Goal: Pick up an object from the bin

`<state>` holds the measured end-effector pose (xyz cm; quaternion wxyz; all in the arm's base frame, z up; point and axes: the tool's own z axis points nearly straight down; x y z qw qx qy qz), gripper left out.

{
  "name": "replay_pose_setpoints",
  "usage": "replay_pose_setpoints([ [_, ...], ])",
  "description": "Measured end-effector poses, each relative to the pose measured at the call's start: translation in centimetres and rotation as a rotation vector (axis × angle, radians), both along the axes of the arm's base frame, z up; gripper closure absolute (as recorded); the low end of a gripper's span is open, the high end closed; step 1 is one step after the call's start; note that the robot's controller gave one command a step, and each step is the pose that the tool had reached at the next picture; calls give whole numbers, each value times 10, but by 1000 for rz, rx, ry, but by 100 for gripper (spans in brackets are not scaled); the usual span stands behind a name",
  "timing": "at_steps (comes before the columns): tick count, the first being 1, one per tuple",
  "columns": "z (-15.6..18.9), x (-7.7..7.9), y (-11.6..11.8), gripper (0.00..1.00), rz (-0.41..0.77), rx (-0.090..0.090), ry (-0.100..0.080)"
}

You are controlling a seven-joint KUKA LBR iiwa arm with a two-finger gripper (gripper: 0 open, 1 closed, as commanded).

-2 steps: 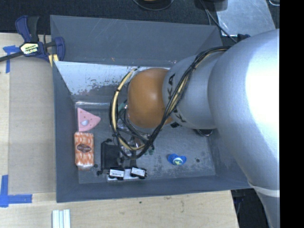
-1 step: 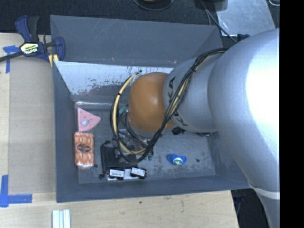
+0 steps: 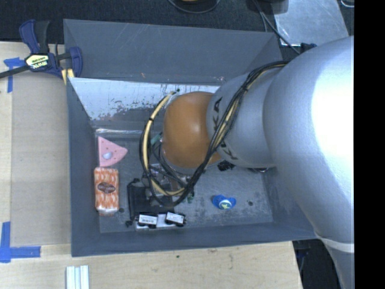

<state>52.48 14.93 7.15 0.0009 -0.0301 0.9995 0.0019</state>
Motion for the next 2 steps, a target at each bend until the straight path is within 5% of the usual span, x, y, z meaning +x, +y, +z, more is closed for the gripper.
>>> replay_pose_setpoints([
  [2, 28, -2, -1, 100, 0, -2, 6],
])
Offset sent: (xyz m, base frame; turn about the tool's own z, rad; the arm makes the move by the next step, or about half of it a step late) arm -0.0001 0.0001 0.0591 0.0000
